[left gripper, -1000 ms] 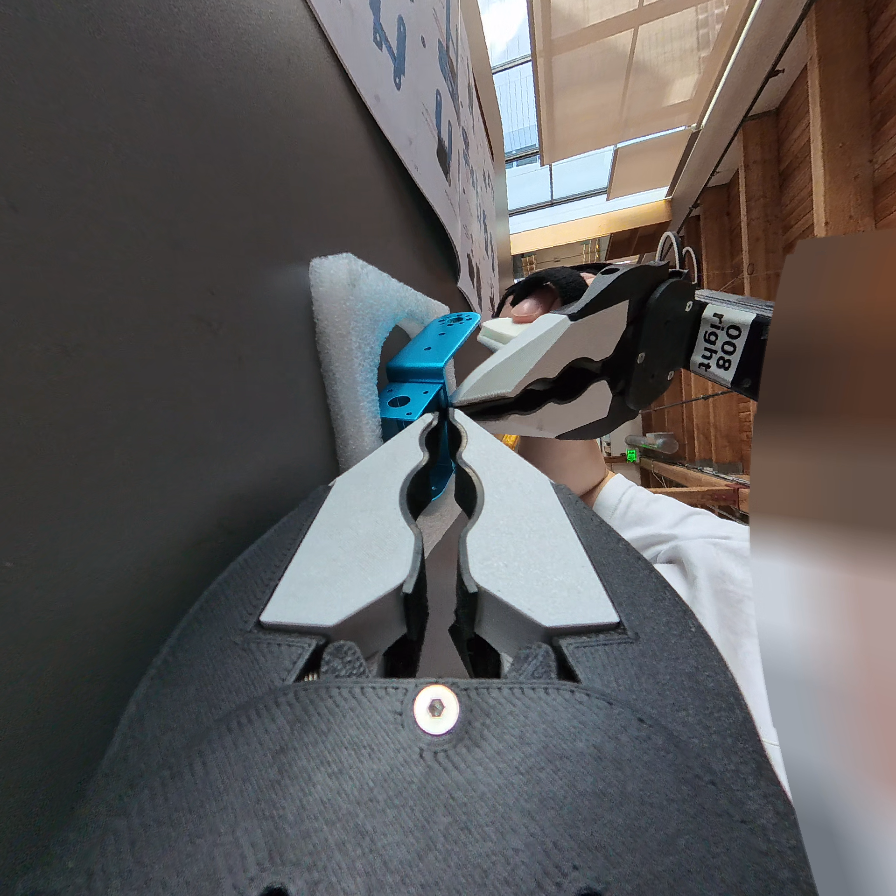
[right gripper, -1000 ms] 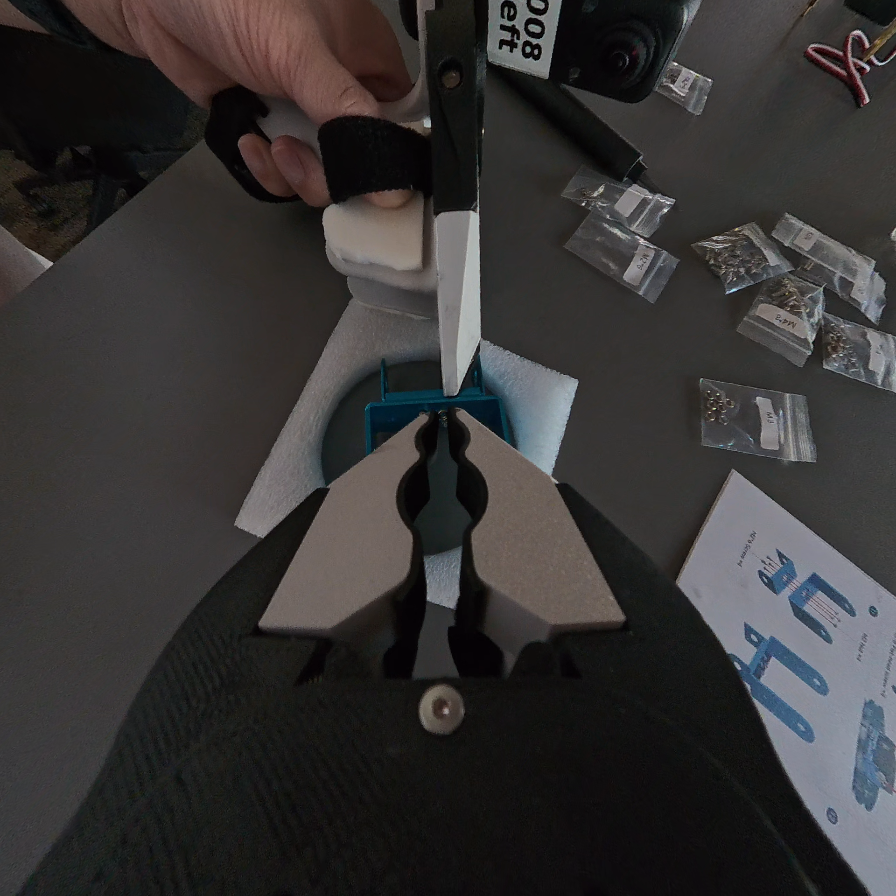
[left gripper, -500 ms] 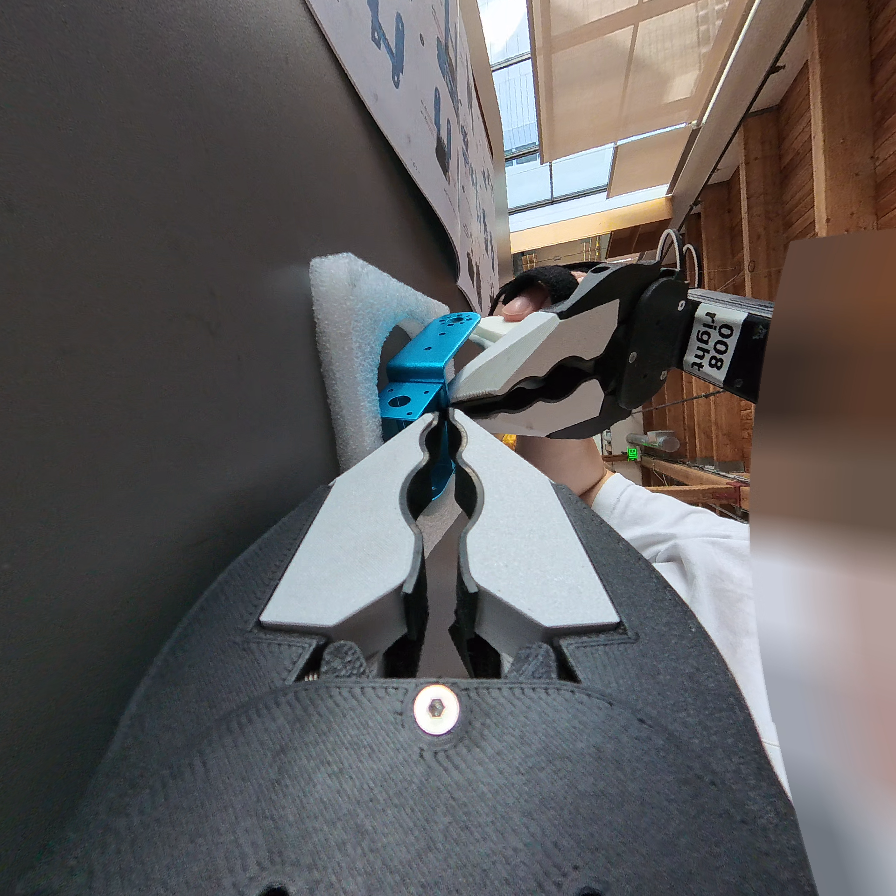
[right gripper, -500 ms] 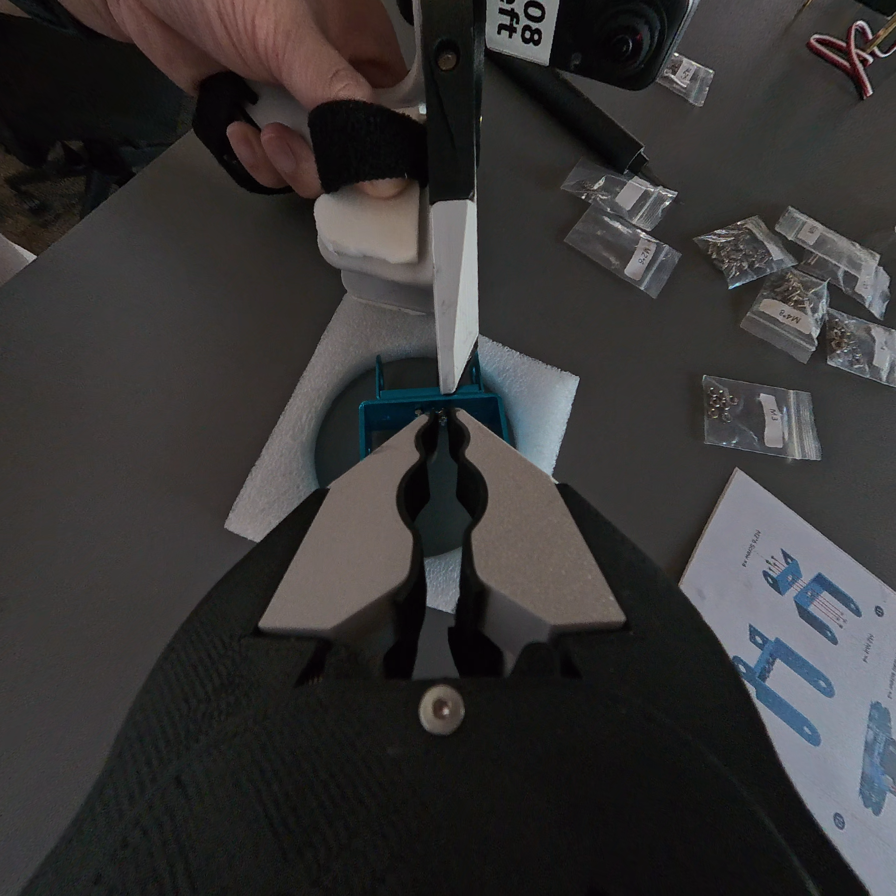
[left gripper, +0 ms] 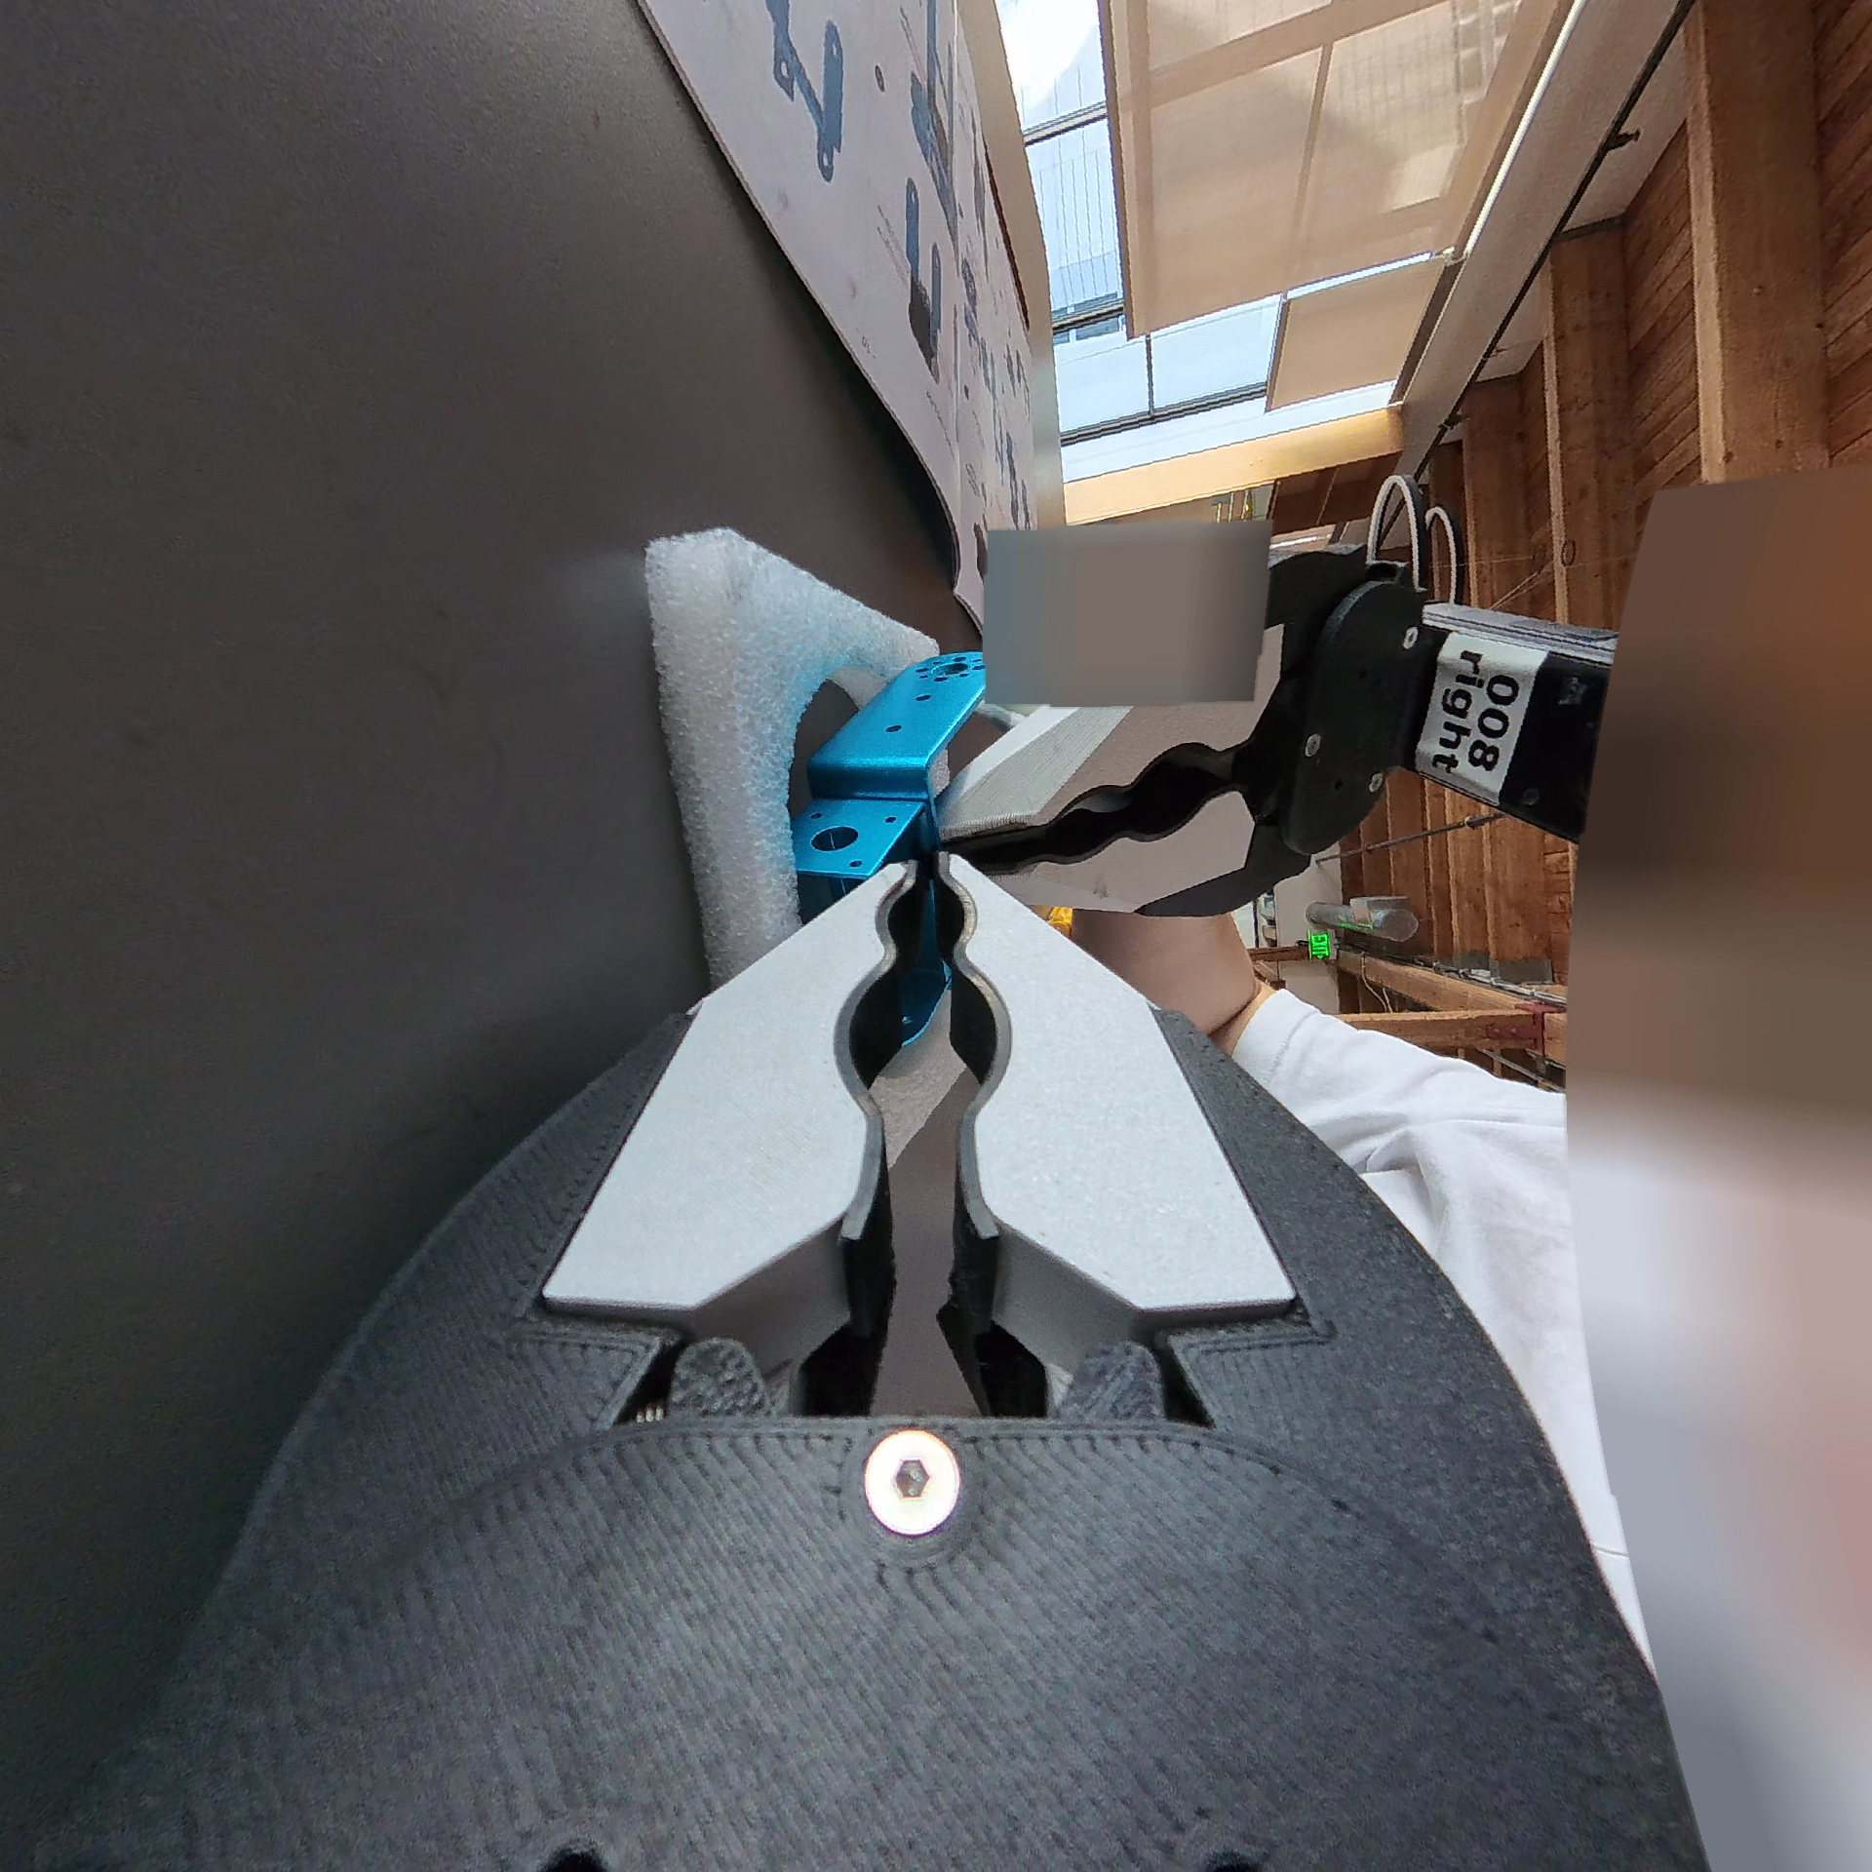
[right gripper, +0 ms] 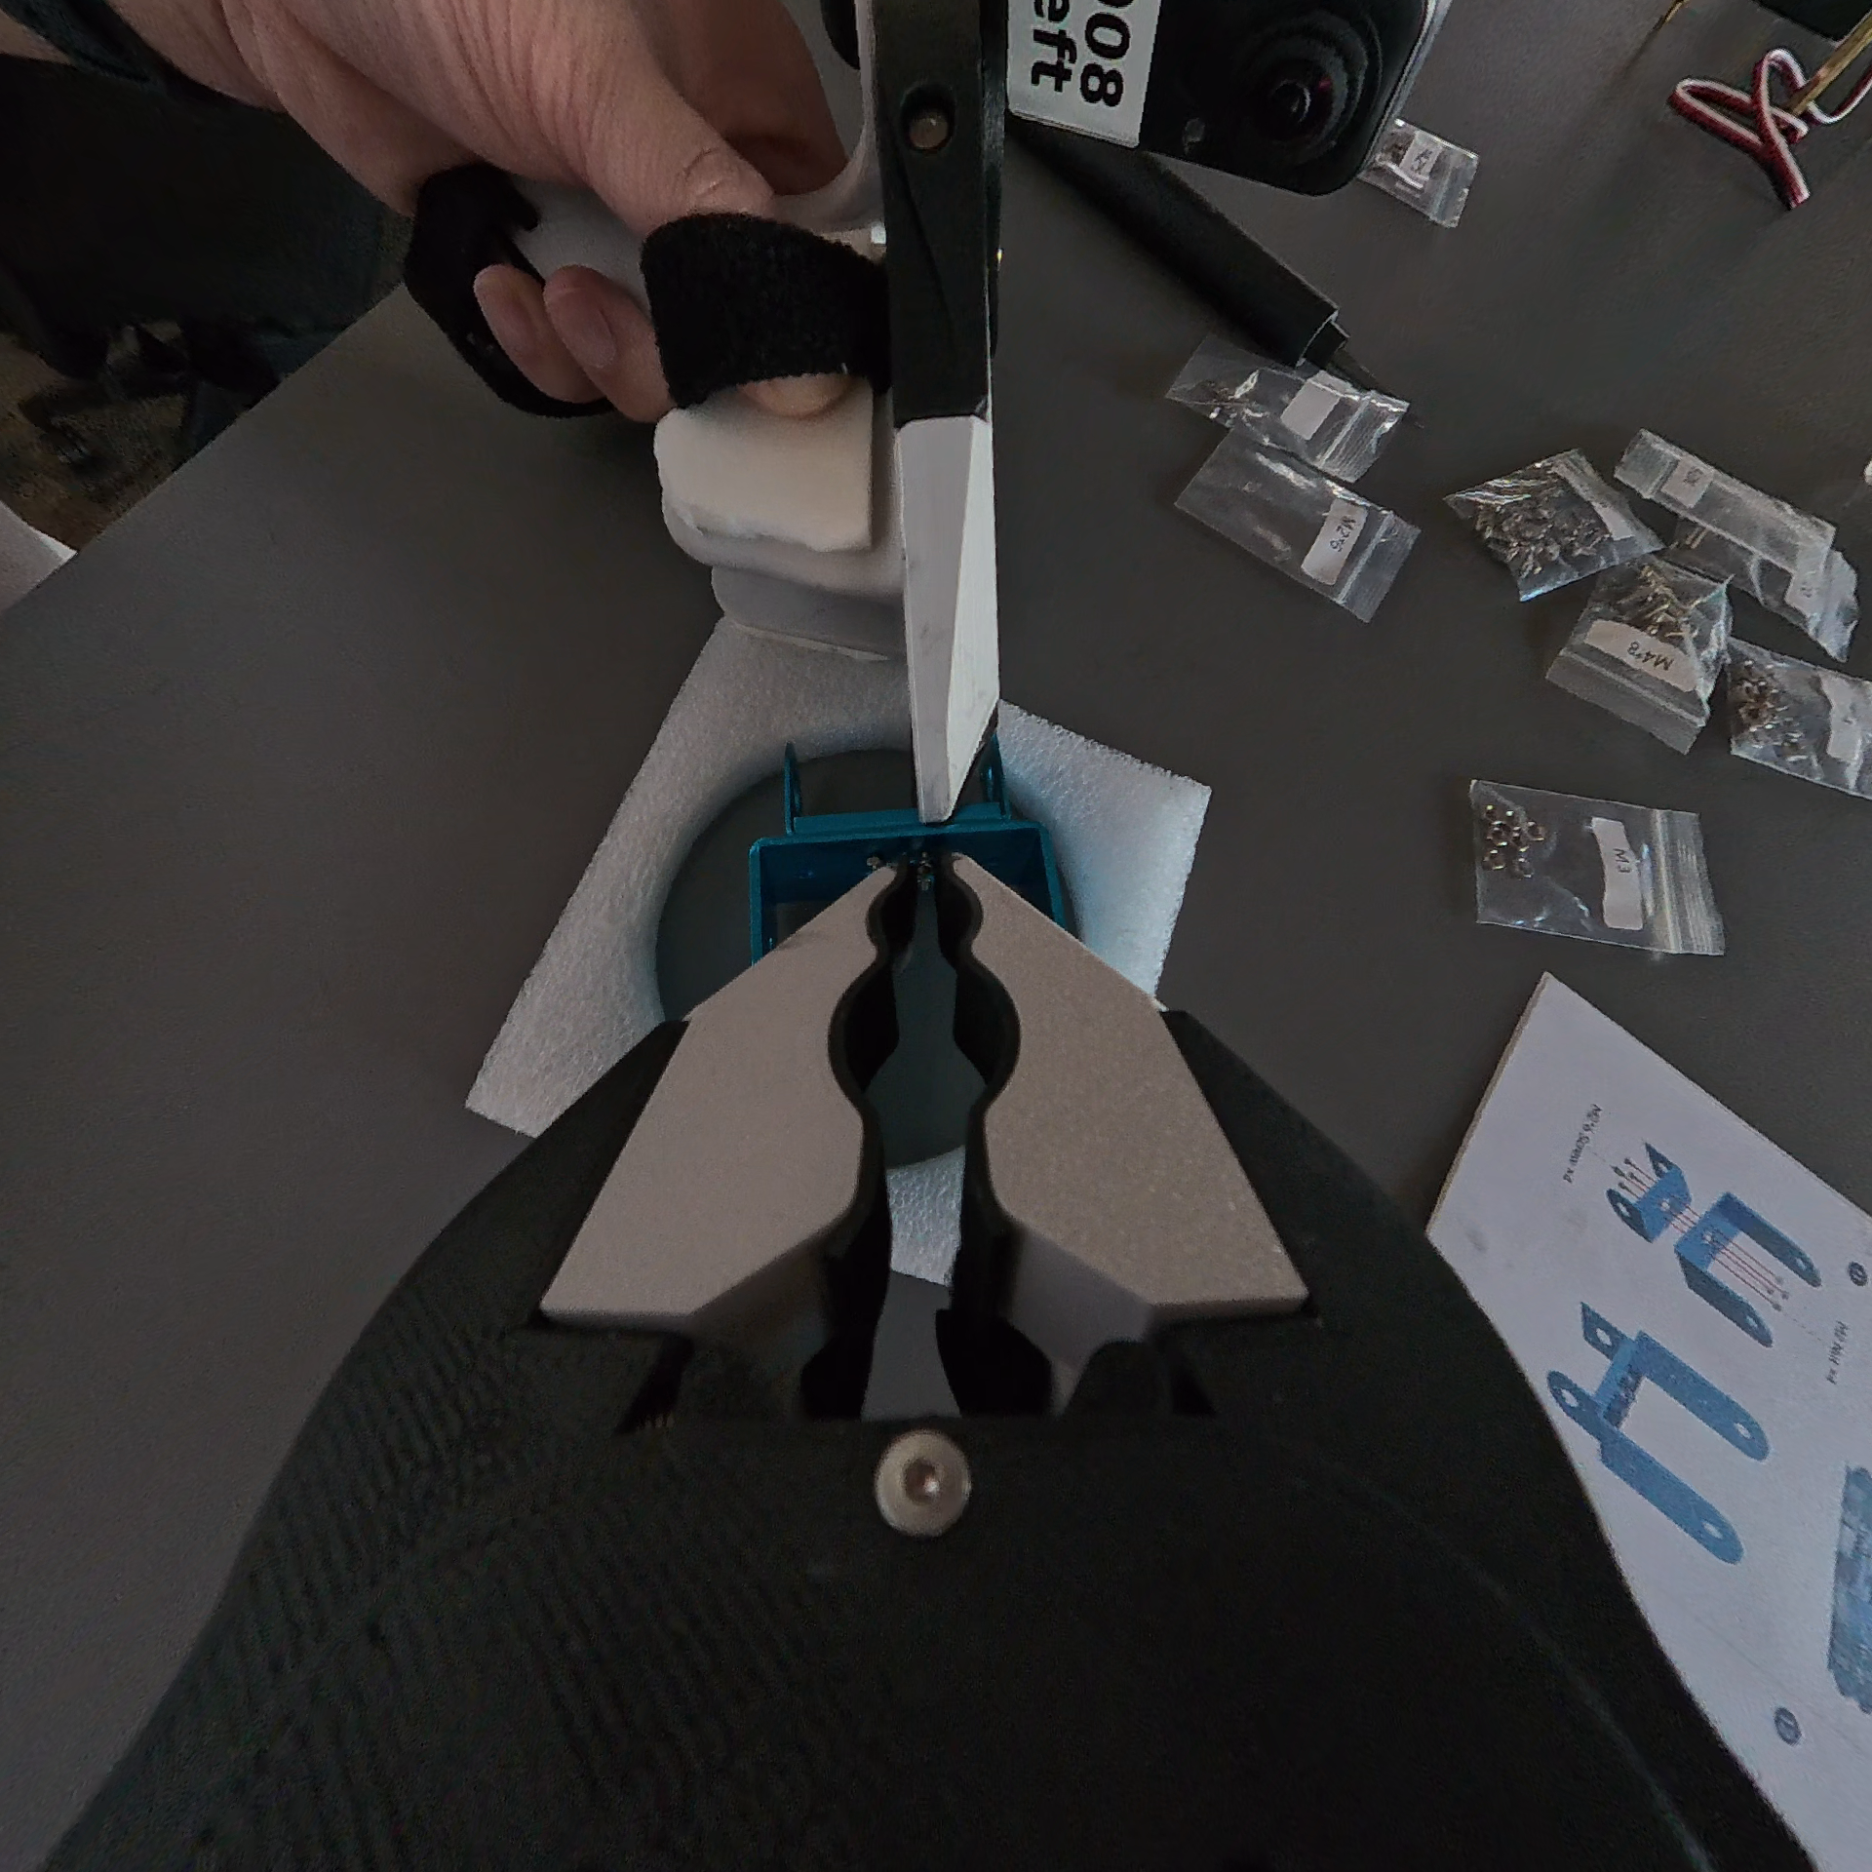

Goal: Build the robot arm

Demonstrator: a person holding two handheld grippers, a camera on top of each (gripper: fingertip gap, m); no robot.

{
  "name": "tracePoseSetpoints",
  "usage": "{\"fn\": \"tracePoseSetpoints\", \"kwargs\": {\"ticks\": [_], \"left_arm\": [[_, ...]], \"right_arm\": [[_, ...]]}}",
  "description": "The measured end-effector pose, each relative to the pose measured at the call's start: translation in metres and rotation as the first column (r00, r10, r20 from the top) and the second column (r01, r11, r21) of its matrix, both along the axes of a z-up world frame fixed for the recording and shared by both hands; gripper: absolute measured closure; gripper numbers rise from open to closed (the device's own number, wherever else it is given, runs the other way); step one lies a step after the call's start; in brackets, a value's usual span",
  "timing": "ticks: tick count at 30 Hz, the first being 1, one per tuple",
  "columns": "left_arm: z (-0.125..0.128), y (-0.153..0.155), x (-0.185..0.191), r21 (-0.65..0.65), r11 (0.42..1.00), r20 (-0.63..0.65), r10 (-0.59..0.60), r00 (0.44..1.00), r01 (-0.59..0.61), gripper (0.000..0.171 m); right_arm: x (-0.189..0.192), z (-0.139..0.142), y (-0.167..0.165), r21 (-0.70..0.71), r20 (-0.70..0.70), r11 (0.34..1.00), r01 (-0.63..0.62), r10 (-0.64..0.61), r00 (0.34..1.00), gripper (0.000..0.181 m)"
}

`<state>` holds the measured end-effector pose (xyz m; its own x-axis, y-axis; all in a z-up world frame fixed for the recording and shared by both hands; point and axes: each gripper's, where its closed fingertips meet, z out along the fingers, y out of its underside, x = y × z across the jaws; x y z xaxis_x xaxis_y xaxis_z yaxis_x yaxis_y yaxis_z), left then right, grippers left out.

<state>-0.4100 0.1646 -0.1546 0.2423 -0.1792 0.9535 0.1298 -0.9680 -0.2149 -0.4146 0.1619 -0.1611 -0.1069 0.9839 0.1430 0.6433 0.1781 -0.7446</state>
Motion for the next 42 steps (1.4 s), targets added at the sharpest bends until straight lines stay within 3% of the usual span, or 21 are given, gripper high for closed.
{"fn": "tracePoseSetpoints", "kwargs": {"ticks": [31,39,42], "left_arm": [[0.0,-0.001,0.0,0.003,1.0,0.004,-0.009,1.0,0.009,0.171],[0.0,-0.001,0.001,-0.001,1.0,0.009,-0.013,1.0,0.013,0.171],[0.0,-0.001,0.001,0.0,1.0,0.005,-0.025,1.0,0.025,0.171]], "right_arm": [[-0.001,-0.001,0.0,-0.011,-0.03,1.0,-0.011,0.01,0.999,0.181],[0.024,-0.002,-0.002,0.034,0.098,0.999,-0.032,0.028,0.995,0.181],[0.033,0.0,-0.006,-0.013,0.125,0.999,-0.033,0.034,0.992,0.179]]}}
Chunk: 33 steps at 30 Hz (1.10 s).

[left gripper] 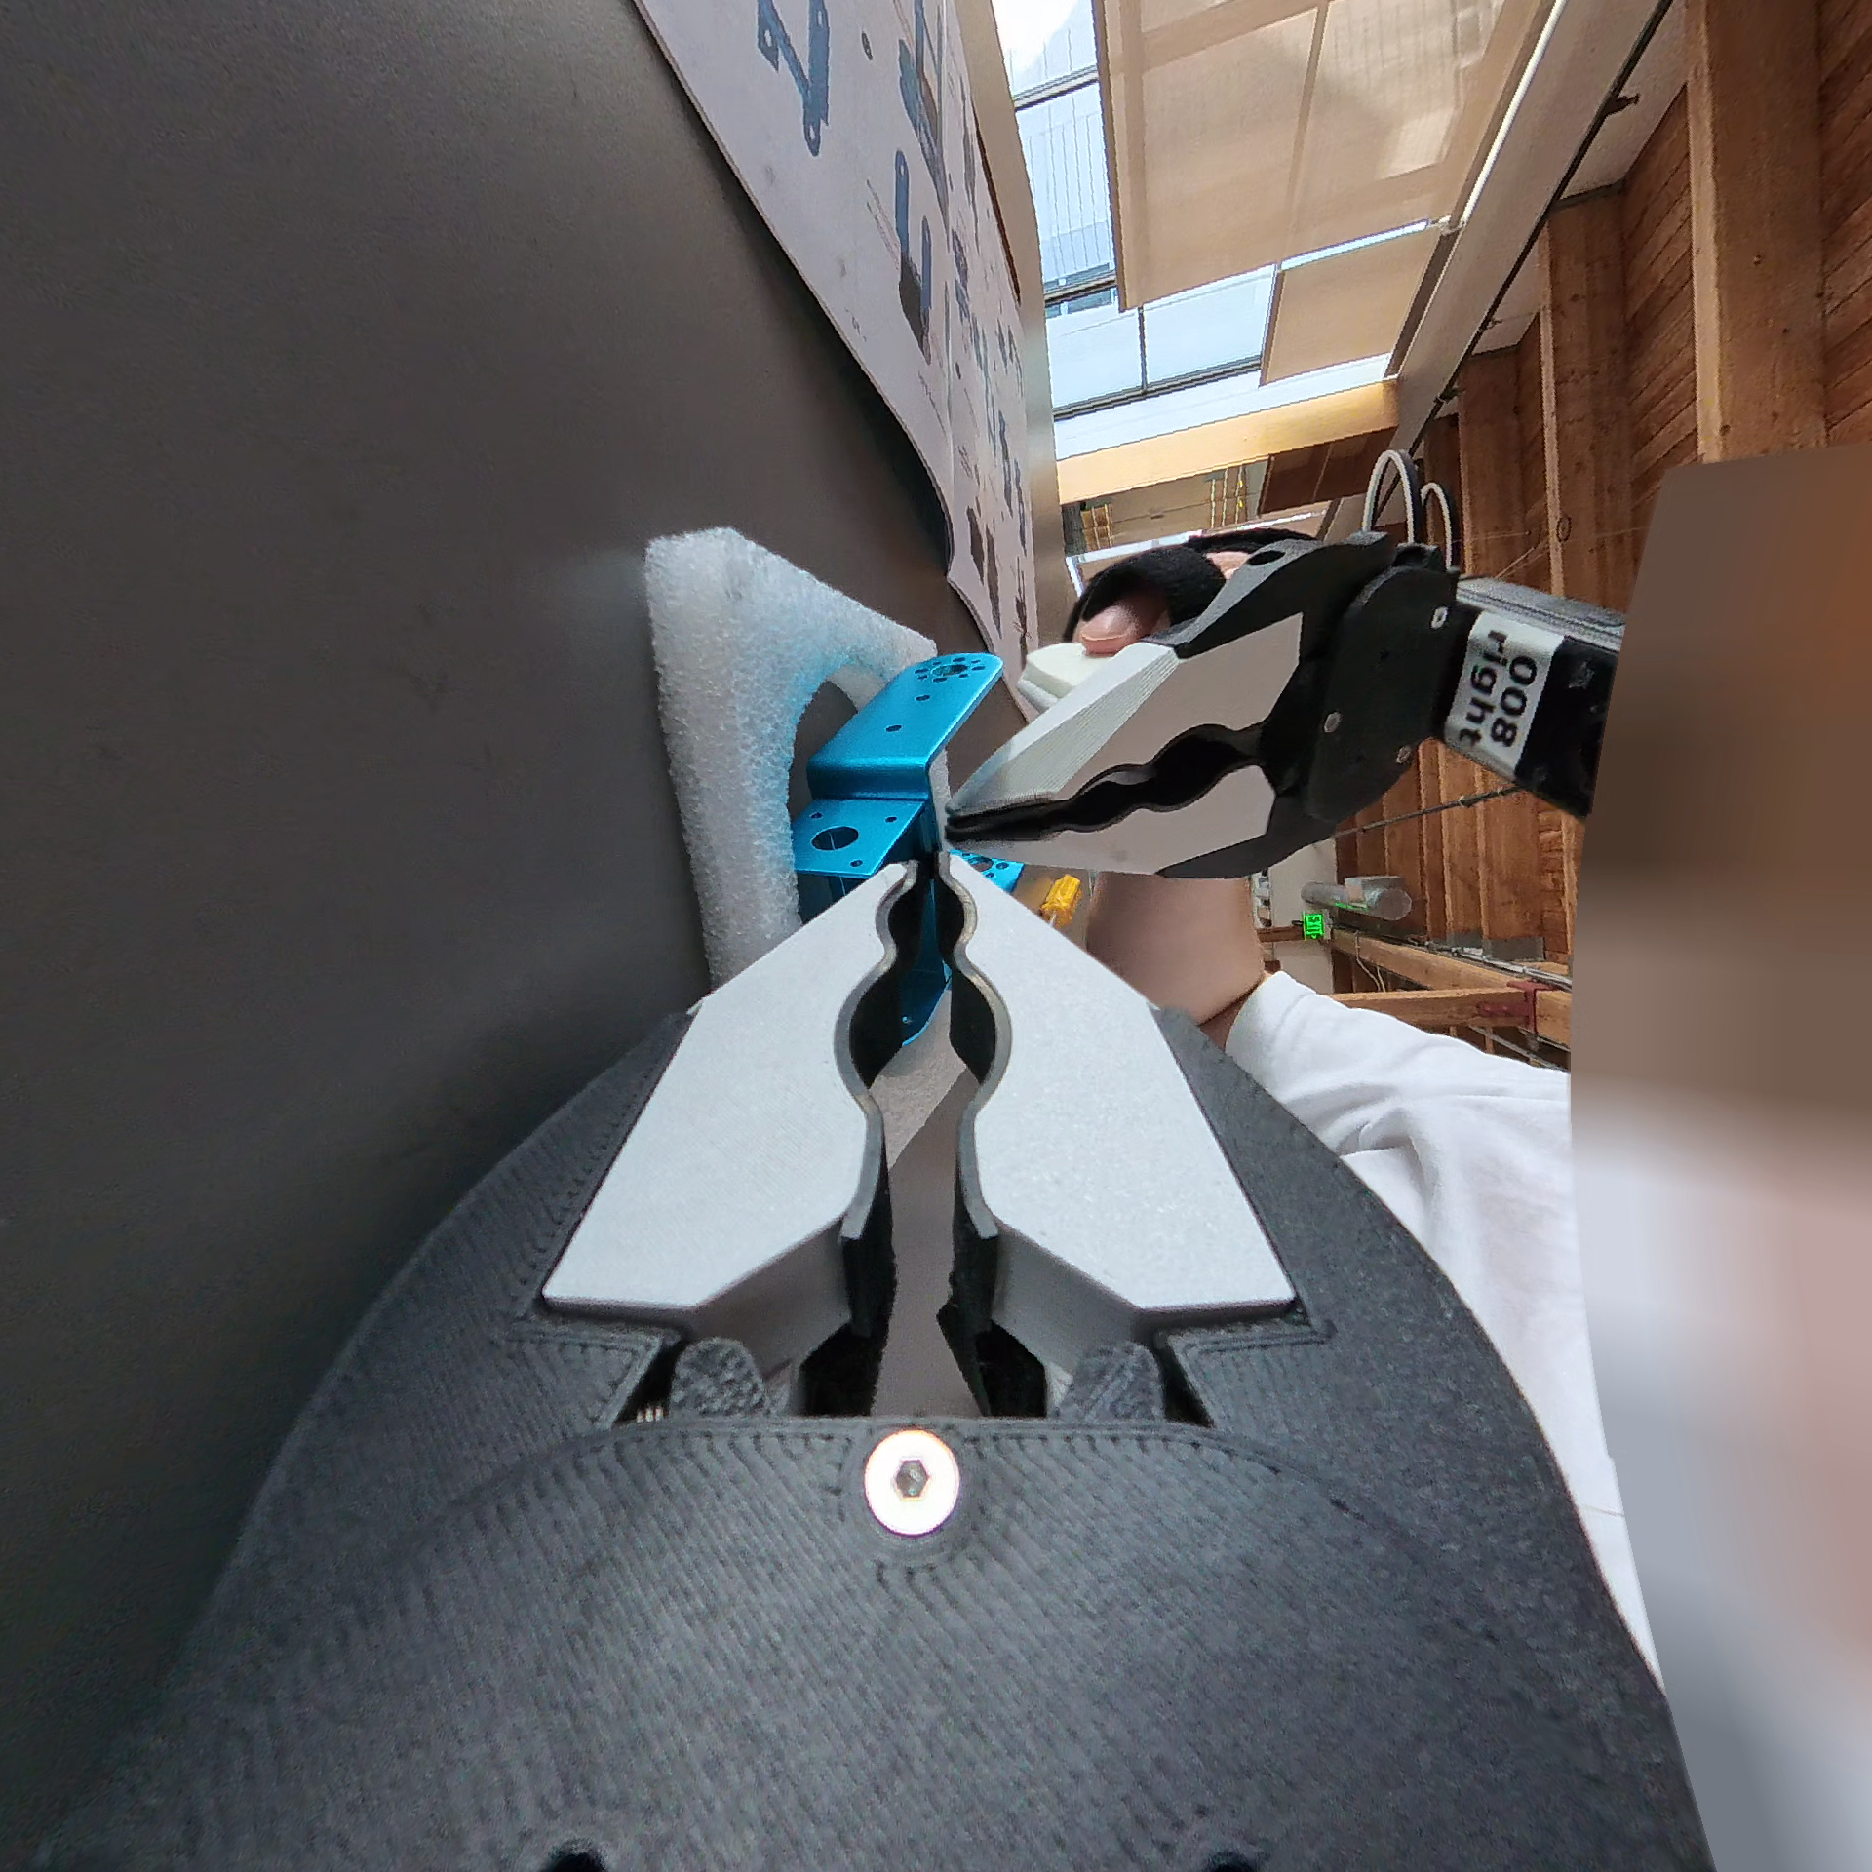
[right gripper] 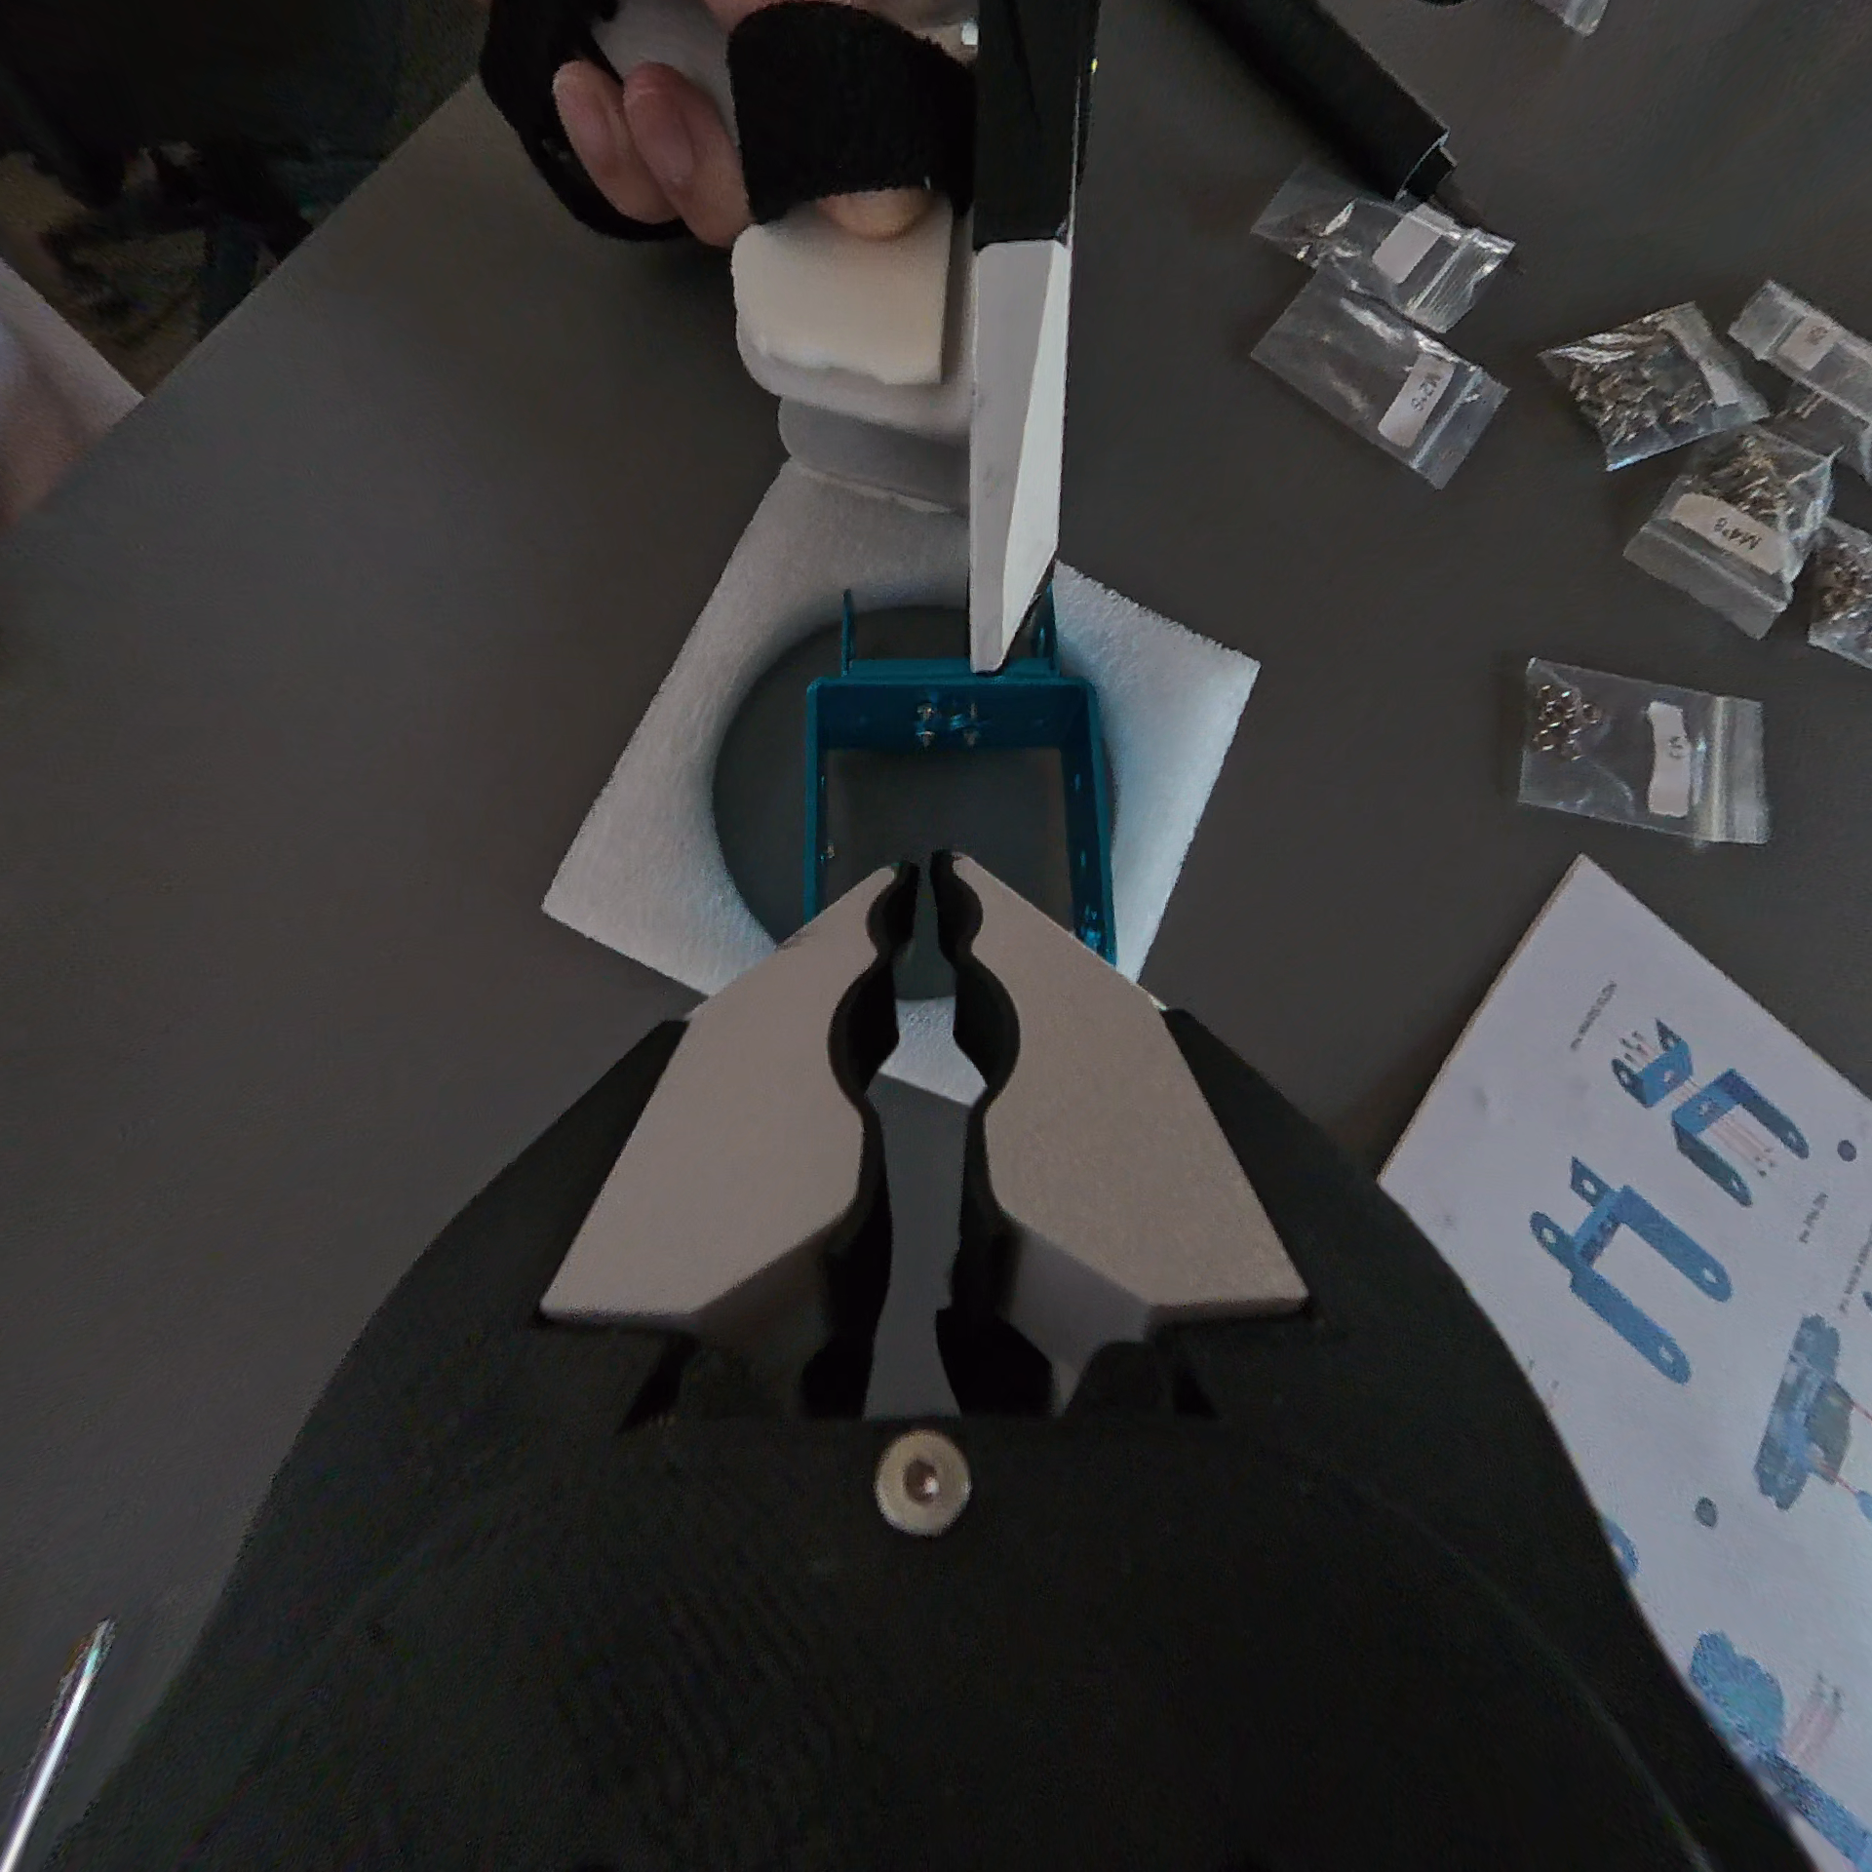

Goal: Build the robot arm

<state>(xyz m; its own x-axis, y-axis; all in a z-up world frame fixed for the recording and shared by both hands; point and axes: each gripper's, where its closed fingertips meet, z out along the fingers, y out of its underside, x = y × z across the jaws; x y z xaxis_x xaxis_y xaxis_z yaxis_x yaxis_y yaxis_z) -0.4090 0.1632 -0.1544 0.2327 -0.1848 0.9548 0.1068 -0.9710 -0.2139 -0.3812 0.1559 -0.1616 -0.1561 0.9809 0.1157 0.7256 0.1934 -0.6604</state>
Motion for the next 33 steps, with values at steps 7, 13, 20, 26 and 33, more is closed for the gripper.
{"fn": "tracePoseSetpoints", "kwargs": {"ticks": [7,13,20,26,33], "left_arm": [[-0.001,-0.008,0.004,-0.005,0.998,-0.022,-0.07,0.997,0.07,0.171],[-0.001,-0.013,0.004,-0.019,0.996,-0.017,-0.086,0.996,0.086,0.171],[-0.001,-0.014,0.005,-0.016,0.996,-0.023,-0.089,0.996,0.089,0.171],[-0.001,-0.014,0.005,-0.014,0.996,-0.019,-0.089,0.996,0.089,0.171],[-0.001,-0.015,0.006,-0.013,0.994,-0.019,-0.107,0.994,0.107,0.171]], "right_arm": [[0.003,0.0,-0.024,-0.138,0.004,0.99,-0.026,0.027,1.0,0.18],[0.002,-0.009,-0.02,-0.066,0.079,0.998,0.008,-0.003,0.997,0.173],[0.001,-0.016,-0.019,0.038,0.29,0.998,-0.056,0.043,0.956,0.17],[-0.001,-0.019,-0.02,0.029,0.347,0.987,-0.158,0.139,0.928,0.171],[-0.002,-0.017,-0.02,0.054,0.351,0.92,-0.389,0.348,0.869,0.171]]}}
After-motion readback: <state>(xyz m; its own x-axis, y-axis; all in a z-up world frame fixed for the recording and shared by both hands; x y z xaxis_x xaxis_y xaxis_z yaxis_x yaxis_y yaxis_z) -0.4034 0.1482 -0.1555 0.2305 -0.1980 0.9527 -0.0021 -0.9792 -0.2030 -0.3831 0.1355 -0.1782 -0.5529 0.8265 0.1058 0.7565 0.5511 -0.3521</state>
